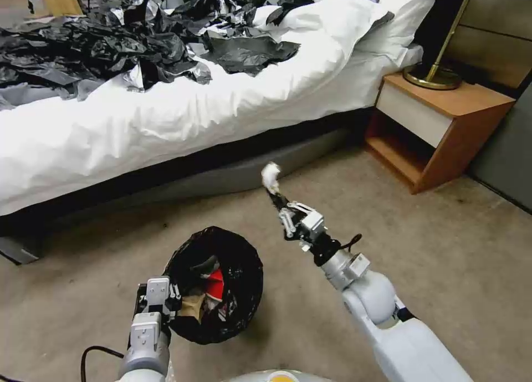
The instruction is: Pick up the trash bin, then pick up the garbage from the floor and place it into the trash bin.
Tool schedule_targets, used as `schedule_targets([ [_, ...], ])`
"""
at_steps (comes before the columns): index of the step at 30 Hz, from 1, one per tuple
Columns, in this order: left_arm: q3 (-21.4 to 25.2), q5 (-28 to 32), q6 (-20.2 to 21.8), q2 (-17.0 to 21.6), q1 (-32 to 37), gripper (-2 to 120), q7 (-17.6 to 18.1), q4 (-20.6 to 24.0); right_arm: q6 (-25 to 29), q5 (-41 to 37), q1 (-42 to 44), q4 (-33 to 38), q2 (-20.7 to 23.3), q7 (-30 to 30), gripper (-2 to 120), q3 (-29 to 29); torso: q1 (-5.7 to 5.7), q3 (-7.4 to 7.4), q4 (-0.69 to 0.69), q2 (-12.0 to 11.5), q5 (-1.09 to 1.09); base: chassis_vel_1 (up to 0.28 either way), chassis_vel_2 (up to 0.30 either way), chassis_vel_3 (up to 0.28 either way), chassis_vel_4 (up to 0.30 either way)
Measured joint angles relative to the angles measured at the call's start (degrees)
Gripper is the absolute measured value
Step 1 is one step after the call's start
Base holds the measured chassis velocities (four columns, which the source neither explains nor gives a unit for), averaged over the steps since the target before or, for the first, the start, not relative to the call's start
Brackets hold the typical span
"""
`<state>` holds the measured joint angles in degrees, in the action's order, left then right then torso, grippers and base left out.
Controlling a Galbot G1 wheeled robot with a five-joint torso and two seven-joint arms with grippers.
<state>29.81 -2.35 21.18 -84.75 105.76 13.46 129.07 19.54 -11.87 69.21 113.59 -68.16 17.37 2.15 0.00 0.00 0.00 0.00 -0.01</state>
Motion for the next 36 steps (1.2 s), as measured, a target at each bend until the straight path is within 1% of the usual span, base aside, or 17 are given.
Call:
schedule_targets([
  [1,0.0,0.0,0.0,0.0,0.0,1,0.0,0.0,0.0,0.0,0.0,0.0,0.0,0.0,0,0.0,0.00,0.00,0.00,0.0,0.00,0.000,0.000,0.000,0.000],
  [4,0.0,0.0,0.0,-0.1,-0.1,1,0.0,0.1,-0.9,1.3,0.0,-0.5,2.0,-1.2,0,-8.2,0.00,0.00,0.00,0.0,0.00,0.000,0.000,0.000,0.000],
  [5,0.0,0.0,0.0,-0.1,-0.1,1,0.0,0.1,-0.9,1.3,0.0,-0.5,2.0,-1.2,0,-8.2,0.00,0.00,0.00,0.0,0.00,0.000,0.000,0.000,0.000],
  [6,-0.1,0.0,0.1,-0.1,-0.1,1,0.0,0.1,-1.2,2.1,-0.1,-2.2,2.0,-1.8,0,-10.9,0.00,0.00,0.00,0.0,0.01,0.000,0.000,0.000,0.000],
  [7,-0.1,0.0,0.1,-0.1,-0.1,1,0.0,0.1,-1.2,2.1,-0.1,-2.2,2.0,-1.8,0,-10.9,0.00,0.00,0.00,0.0,0.01,0.000,0.000,0.000,0.000],
  [10,-0.3,-0.2,0.1,-0.2,-0.2,1,0.0,0.1,-1.9,3.7,-1.1,-6.7,0.6,-3.0,0,-15.0,0.00,0.00,0.00,0.0,0.01,0.000,0.000,0.000,0.000],
  [11,-0.3,-0.2,0.1,-0.2,-0.2,1,0.0,0.1,-1.9,3.7,-1.1,-6.7,0.6,-3.0,0,-15.0,0.00,0.00,0.00,0.0,0.01,0.000,0.000,0.000,0.000],
  [13,-0.5,-0.5,0.1,-0.4,-0.2,1,-0.1,0.1,-2.0,4.2,-2.1,-10.1,-0.3,-3.5,0,-16.9,0.00,0.00,0.00,0.0,0.01,0.000,0.000,0.000,0.000],
  [18,-0.9,-0.9,0.1,-0.6,-0.2,1,-0.1,0.1,-2.0,4.5,-3.4,-15.3,-1.4,-4.1,0,-17.8,0.00,0.01,0.00,0.0,0.00,0.000,0.000,0.000,0.000],
  [22,-1.0,-1.1,0.1,-0.6,-0.2,1,-0.1,0.2,-2.0,4.8,-3.5,-16.8,-1.6,-4.2,0,-17.8,0.00,0.00,0.00,0.0,0.00,0.000,0.000,0.000,0.000],
  [25,-1.1,-1.1,0.1,-0.7,-0.2,1,-0.1,0.3,-2.1,5.0,-3.6,-18.1,-1.7,-4.2,17,-17.5,0.00,0.00,0.00,0.0,0.01,0.000,0.000,0.000,0.000],
  [26,-1.1,-1.1,0.1,-0.7,-0.2,1,-0.1,0.3,-2.1,5.0,-3.6,-18.1,-1.7,-4.2,17,-17.5,0.00,0.00,0.00,0.0,0.01,0.000,0.000,0.000,0.000],
  [29,-1.1,-1.2,0.1,-0.7,-0.1,1,-0.1,0.3,-2.1,5.0,-3.6,-17.9,-1.5,-4.1,32,-17.1,0.00,0.00,0.00,0.0,0.01,0.000,0.000,0.000,0.000],
  [30,-1.1,-1.2,0.1,-0.7,-0.1,1,-0.1,0.3,-2.1,5.0,-3.6,-17.9,-1.5,-4.1,32,-17.1,0.00,0.00,0.00,0.0,0.01,0.000,0.000,0.000,0.000],
  [33,-1.1,-1.2,0.1,-0.7,-0.1,1,-0.1,0.3,-2.1,5.0,-3.1,-17.3,-0.8,-3.9,46,-16.7,0.00,0.00,0.00,0.0,0.01,0.000,0.000,0.000,0.000],
  [34,-1.1,-1.2,0.1,-0.7,-0.1,1,-0.1,0.3,-2.1,5.0,-3.1,-17.3,-0.8,-3.9,46,-16.7,0.00,0.00,0.00,0.0,0.01,0.000,0.000,0.000,0.000],
  [36,-1.1,-1.2,0.2,-0.7,-0.1,1,-0.2,0.3,-2.1,5.0,-2.8,-16.9,-0.5,-3.9,54,-16.5,0.00,0.00,0.00,0.0,0.01,0.000,0.000,0.000,0.000],
])
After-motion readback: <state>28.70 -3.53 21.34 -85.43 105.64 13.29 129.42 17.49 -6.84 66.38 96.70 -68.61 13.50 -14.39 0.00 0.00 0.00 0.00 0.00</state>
